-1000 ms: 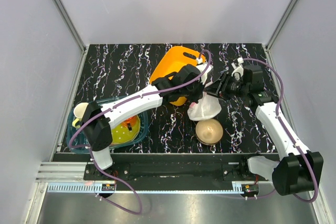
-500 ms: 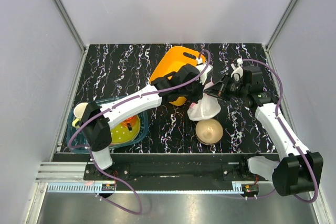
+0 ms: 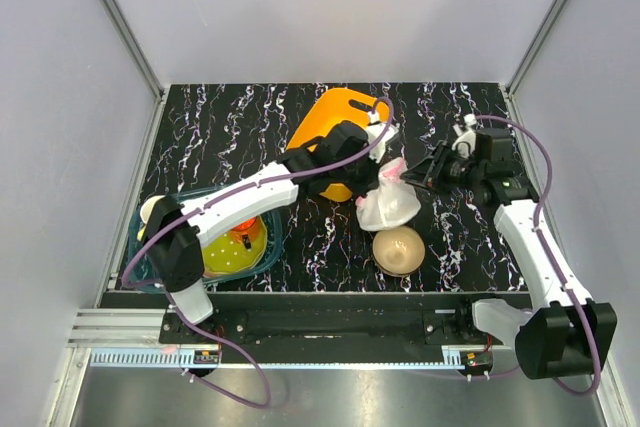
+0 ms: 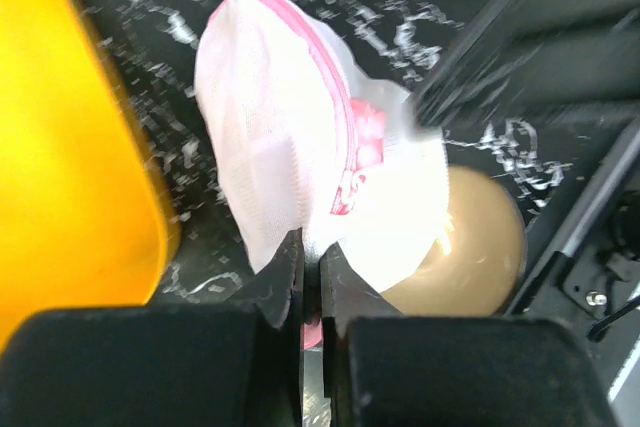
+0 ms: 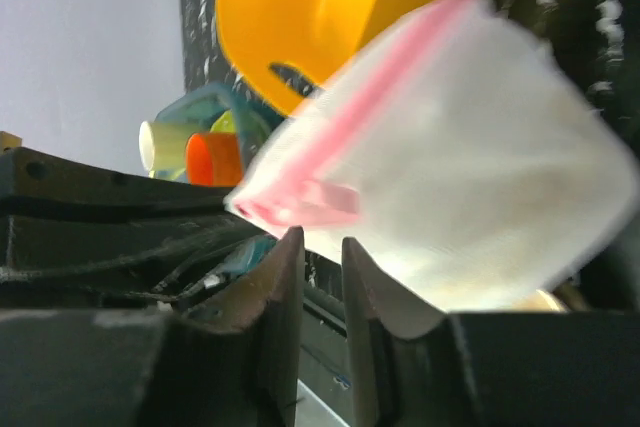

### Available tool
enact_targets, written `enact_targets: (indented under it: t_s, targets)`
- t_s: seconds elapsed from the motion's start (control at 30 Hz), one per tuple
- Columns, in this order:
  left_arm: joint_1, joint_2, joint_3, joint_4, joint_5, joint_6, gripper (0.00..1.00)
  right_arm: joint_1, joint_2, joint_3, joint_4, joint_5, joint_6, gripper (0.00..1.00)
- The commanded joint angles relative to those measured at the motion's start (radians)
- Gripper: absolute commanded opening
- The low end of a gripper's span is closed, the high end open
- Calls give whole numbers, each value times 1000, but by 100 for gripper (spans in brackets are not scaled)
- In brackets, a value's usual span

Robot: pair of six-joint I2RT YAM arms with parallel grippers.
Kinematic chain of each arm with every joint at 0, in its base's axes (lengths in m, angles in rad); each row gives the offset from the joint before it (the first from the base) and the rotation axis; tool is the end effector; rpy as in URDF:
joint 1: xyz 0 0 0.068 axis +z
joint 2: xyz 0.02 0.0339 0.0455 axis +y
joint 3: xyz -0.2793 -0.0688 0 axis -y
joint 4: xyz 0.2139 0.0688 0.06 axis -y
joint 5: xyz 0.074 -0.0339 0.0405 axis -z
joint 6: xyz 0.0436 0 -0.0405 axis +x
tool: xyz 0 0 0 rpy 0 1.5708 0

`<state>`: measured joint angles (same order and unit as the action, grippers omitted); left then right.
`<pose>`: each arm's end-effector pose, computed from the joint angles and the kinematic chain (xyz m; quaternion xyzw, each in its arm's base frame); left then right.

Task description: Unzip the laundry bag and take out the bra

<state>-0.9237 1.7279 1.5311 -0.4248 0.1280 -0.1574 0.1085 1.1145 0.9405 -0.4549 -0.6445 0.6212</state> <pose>0.2250 -0.3069 0.3381 0.3590 0.8124 -0.2835 0.3617 0.2020 0.0483 0.3223 0.0753 0.8541 0.4172 0.3013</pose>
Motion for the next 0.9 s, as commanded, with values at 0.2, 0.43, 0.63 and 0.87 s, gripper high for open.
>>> enact_targets:
  t_s: [0.2, 0.43, 0.63, 0.87]
  targets:
    - [52, -96, -17, -25, -41, 2, 0, -67, -122, 61, -18, 69, 11, 28]
    - [54, -87, -12, 4, 1, -7, 0, 78, -137, 141, -71, 160, -37, 41]
    - [63, -56, 26, 3, 25, -18, 0, 169, -58, 144, -35, 186, -37, 42]
    - [72, -53, 27, 3, 35, -34, 0, 184, 39, 156, 56, 151, -29, 42]
